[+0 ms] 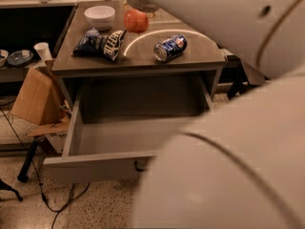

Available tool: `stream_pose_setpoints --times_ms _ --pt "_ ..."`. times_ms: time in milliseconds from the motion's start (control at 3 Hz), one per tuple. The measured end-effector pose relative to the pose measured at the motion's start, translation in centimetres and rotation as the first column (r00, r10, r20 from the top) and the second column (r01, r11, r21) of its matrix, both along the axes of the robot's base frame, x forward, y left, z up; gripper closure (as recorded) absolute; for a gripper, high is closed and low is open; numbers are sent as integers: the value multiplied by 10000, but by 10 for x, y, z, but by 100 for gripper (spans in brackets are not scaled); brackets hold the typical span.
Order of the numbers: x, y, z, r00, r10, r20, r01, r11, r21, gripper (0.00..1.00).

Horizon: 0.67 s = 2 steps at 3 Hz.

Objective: Pick apple from top drawer and place on counter

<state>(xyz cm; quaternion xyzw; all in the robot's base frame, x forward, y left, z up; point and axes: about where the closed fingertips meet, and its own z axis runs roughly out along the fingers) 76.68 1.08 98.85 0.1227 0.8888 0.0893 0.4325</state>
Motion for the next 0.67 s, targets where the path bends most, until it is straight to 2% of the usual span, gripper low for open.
stream_pose_setpoints --times_ms 667 --pt "57 -14 -16 9946 -982 -332 989 9949 207 100"
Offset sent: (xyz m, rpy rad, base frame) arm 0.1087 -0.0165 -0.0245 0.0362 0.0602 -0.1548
